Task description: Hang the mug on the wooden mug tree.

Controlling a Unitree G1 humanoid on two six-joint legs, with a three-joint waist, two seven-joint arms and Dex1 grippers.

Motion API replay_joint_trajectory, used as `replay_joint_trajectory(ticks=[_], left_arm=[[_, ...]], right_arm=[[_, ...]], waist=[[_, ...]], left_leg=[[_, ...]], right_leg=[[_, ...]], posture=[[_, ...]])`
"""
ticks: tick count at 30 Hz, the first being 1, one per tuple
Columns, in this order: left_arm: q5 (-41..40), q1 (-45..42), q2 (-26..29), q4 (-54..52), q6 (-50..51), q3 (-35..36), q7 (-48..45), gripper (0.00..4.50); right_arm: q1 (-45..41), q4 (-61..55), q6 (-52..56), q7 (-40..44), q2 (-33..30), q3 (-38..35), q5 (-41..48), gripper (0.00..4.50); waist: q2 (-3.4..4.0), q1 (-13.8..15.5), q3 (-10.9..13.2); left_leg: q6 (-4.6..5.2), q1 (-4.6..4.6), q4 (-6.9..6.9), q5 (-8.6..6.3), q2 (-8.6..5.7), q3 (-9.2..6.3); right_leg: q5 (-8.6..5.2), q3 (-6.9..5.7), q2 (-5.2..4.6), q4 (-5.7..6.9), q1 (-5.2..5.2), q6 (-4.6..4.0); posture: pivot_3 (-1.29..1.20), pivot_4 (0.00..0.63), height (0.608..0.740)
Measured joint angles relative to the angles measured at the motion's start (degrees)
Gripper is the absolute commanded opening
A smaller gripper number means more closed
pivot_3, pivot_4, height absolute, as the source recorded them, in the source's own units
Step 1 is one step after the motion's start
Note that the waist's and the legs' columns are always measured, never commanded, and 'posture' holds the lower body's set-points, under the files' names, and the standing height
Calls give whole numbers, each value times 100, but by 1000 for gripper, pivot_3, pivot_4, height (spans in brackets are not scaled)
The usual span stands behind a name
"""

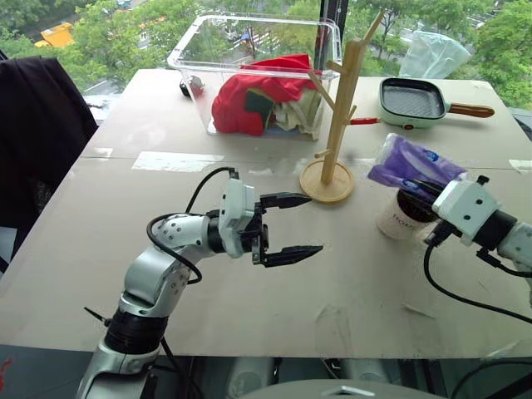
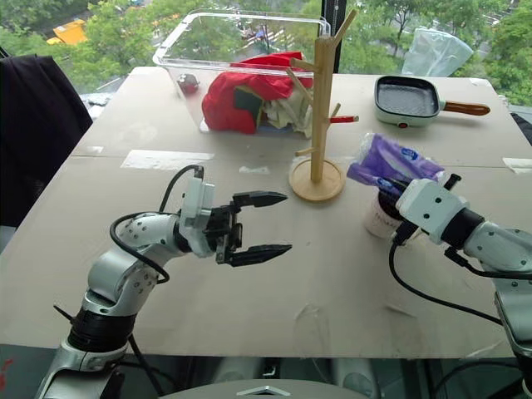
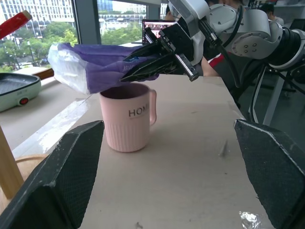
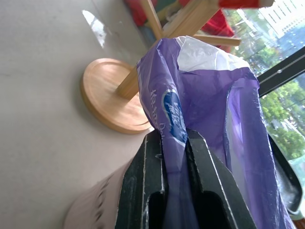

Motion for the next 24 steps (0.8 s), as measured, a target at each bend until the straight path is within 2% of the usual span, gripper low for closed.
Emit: replay_joint_trajectory(ticks=[4, 7, 12, 19, 22, 24], left_arm=[[59, -176, -133, 193, -53, -122, -60, 4500], [91, -374, -349, 319, -127, -167, -57, 4500], [256, -880, -1050, 566, -246, -508, 121, 4500], [946, -1739, -2058, 1441, -491, -1044, 646, 4500], [1207, -1883, -2273, 1682, -485, -1157, 875, 4500], [1360, -1974, -2341, 1772, -466, -1276, 992, 4500]], right_arm=[[91, -175, 218, 18, -2, -105, 91, 37], [102, -5, 234, 56, -115, -567, 117, 37], [415, 1260, -257, 99, -277, -1470, -70, 37], [437, 3481, -1434, -96, -271, -1601, -448, 37], [309, 4043, -1797, -212, -271, -1577, -578, 1231], [296, 4309, -1919, -250, -272, -1552, -628, 2241]], waist=[[0, 9, 0], [0, 22, 0], [-4, 40, -2], [8, -24, -8], [20, -33, -14], [22, -20, -15]], left_leg=[[0, -1, 4, 0, -3, 0], [1, -4, 11, 0, -7, -1], [3, 4, 13, -1, -19, -3], [3, 20, 11, 0, -24, 7], [3, 20, 10, 0, -24, 6], [3, 20, 10, 0, -24, 5]], right_leg=[[0, 0, -1, 2, 2, 0], [0, 0, -4, 1, 5, 1], [1, -3, -5, -10, 24, 2], [1, 13, 4, 2, 27, 1], [1, 14, 6, 5, 27, 1], [1, 14, 6, 5, 27, 1]], posture=[[0, 150, 740], [0, 150, 740], [0, 150, 740], [0, 150, 740], [0, 150, 740], [0, 150, 740]])
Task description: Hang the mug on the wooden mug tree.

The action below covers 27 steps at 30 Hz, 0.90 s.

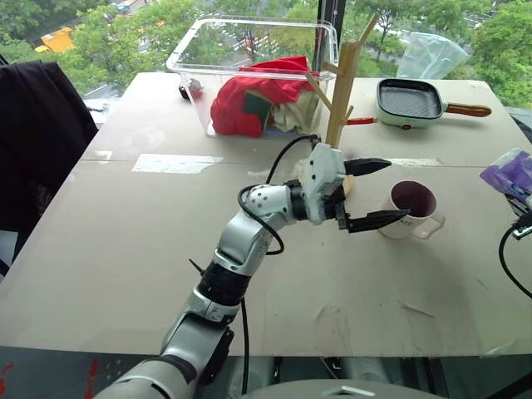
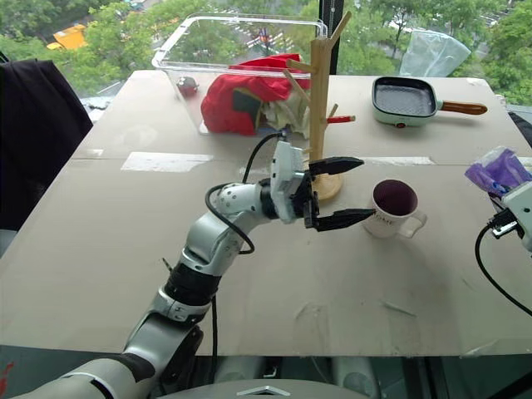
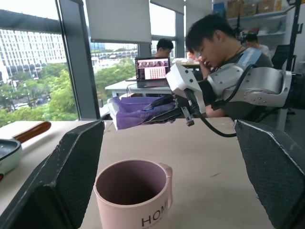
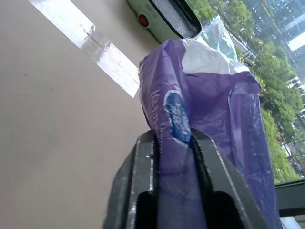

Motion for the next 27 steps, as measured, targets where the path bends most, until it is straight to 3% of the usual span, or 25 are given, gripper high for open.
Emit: replay_joint_trajectory(ticks=[4, 7, 10, 13, 16, 22, 27], left_arm=[[93, 17, -16, 2, 144, -58, 52, 4500], [144, 114, 46, -4, 219, -134, 42, 4500], [166, 298, 202, -33, 275, -165, 22, 4500], [124, 409, 329, -98, 422, -168, -25, 4500], [111, 545, 561, -244, 565, -243, -211, 4500], [341, 700, 1154, -322, 948, -695, -547, 4500], [492, 701, 1243, -327, 1044, -699, -456, 4500]], right_arm=[[4, 131, -89, -151, 25, -57, 66, 4126], [72, -156, 200, -142, 99, -393, 527, 4126], [454, -1157, 967, 45, 366, -870, 1555, 4126], [1282, -2549, 2148, 185, 664, -1095, 2755, 4126], [2039, -3475, 2890, 81, 1053, -1014, 3328, 4126], [2501, -3659, 2676, -551, 2460, 405, 2640, 4126], [2178, -3386, 2247, -762, 2767, 579, 2362, 4126]], waist=[[10, -6, -3], [13, 16, -4], [13, 26, -4], [15, 41, -5], [16, 32, -6], [27, 3, -11], [28, 14, -13]], left_leg=[[0, -1, 0, 0, 1, 2], [0, -2, 0, 0, 2, -1], [0, -4, -2, 0, 18, -13], [0, -9, -3, 0, 24, -23], [1, -7, -2, -1, 23, -16], [0, -2, 2, 0, 24, -3], [1, -2, 6, 0, 20, -8]], right_leg=[[0, 4, 0, -1, -1, 1], [0, 2, 0, -2, -1, 1], [7, -8, 3, -2, 0, 14], [11, -17, 1, -3, 0, 20], [-1, -11, -3, -4, 1, 0], [-11, 2, -1, 0, -6, 18], [-11, 4, 1, 1, -4, 17]], posture=[[0, 150, 740], [0, 150, 740], [0, 150, 740], [0, 150, 740], [0, 150, 740], [0, 150, 740], [0, 150, 740]])
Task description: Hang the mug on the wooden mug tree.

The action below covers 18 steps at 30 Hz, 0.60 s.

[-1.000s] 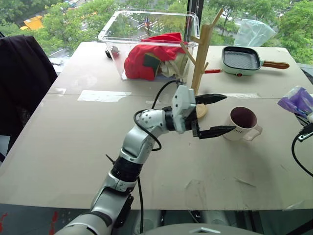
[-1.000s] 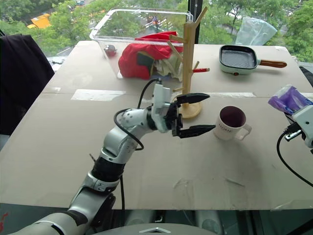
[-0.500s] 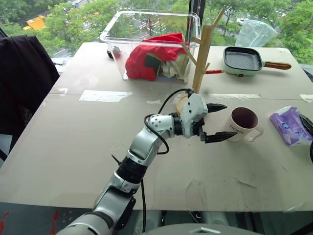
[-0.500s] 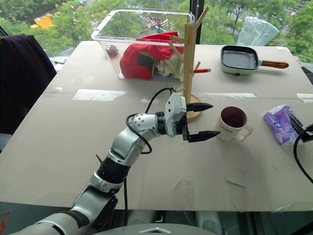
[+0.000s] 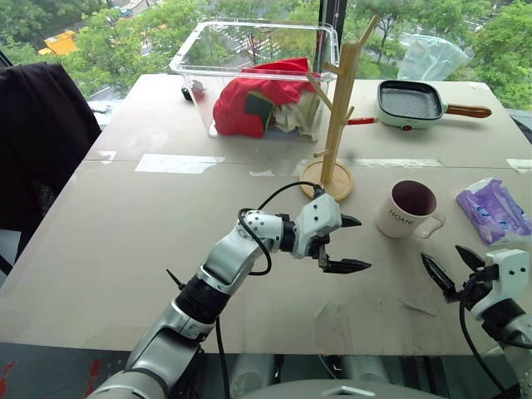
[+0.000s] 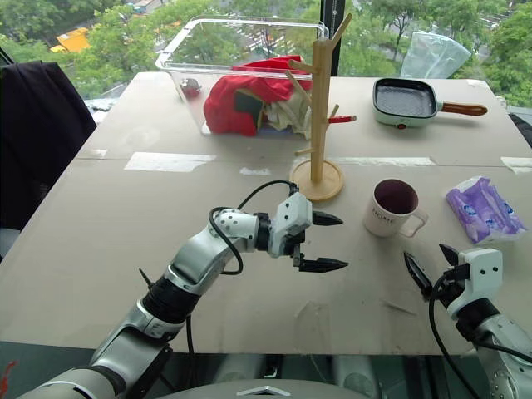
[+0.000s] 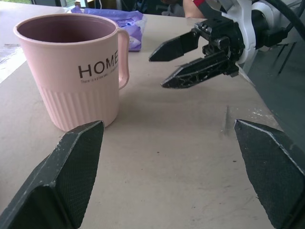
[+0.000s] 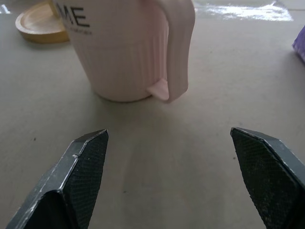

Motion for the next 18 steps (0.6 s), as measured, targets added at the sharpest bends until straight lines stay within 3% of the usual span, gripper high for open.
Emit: replay_joint_trajectory(ticks=[7, 18], left_arm=[[152, 159, 82, -173, 185, 16, 266, 4500], [147, 220, 218, -405, 333, 28, 357, 4500]], right_arm=[[-315, 406, -343, -106, 293, 462, -315, 4126], [-748, 1000, -757, -146, 251, 460, -450, 4126]], waist=[[3, -2, -1], [4, -1, -1]], left_leg=[[-1, -8, -13, 0, 1, -1], [-1, -5, -12, 0, -2, 0]], right_leg=[[8, -1, 2, -2, -10, -16], [8, 0, 1, 2, -9, -16]], posture=[[0, 150, 740], [0, 150, 740]])
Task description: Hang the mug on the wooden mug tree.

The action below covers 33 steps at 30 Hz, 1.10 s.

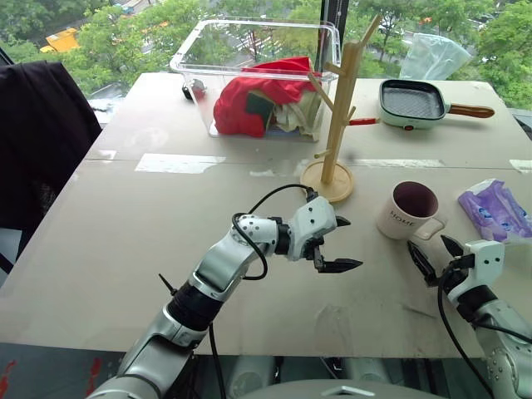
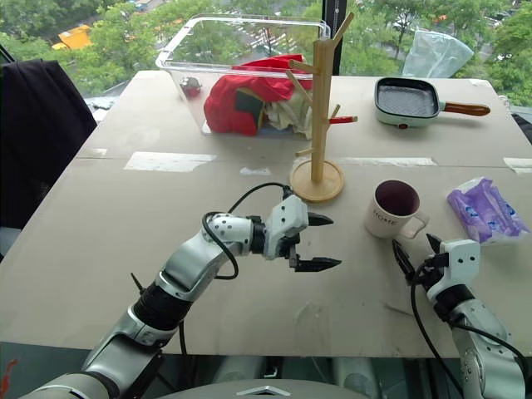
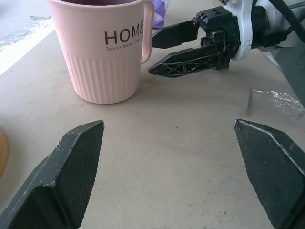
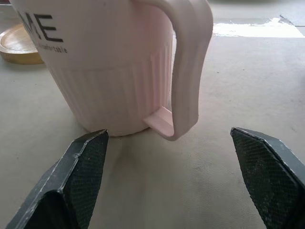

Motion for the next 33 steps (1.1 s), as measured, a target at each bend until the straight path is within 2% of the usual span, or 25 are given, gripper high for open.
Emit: replay_joint_trajectory(ticks=[3, 9, 25, 29, 30, 33], left_arm=[[0, 0, 15, -1, 0, 0, 4, 4500], [2, 3, 48, -1, -7, 2, 5, 4500], [16, 1, 21, 31, -114, 12, 17, 4500], [21, 2, 25, 32, -141, 27, 22, 4500], [31, 2, 28, 33, -145, 35, 28, 4500], [46, 3, 17, 34, -156, 39, 73, 4500]], right_arm=[[-208, 234, -127, 5, -40, 0, -39, 4126], [-380, 454, -302, 11, -58, 0, -75, 1408], [-765, 886, -502, 74, -59, 19, -130, 1408], [-809, 991, -531, 63, -54, 98, -164, 203], [-852, 1008, -553, 60, -56, 103, -176, 69], [-919, 1028, -613, 67, -57, 128, -193, 69]], waist=[[0, -10, 0], [0, 5, 0], [0, 1, 0], [0, 0, 0], [0, -5, 0], [0, 2, -1]], left_leg=[[0, 0, 0, 0, 0, 1], [0, -1, 0, 0, 0, 0], [0, 0, 0, 0, 0, 0], [0, 0, 0, 0, 0, 0], [0, 1, 0, 0, 0, 2], [0, 2, 0, 0, 0, 0]], right_leg=[[0, 1, 0, 0, 0, 0], [0, 0, 0, 0, 0, 0], [1, 1, 0, 1, 0, 0], [1, 1, 0, 1, 0, 0], [1, 2, 0, 1, 1, 0], [1, 1, 0, 1, 2, 0]], posture=[[0, 150, 740], [0, 150, 740], [0, 150, 740], [0, 150, 740], [0, 150, 740], [0, 150, 740]])
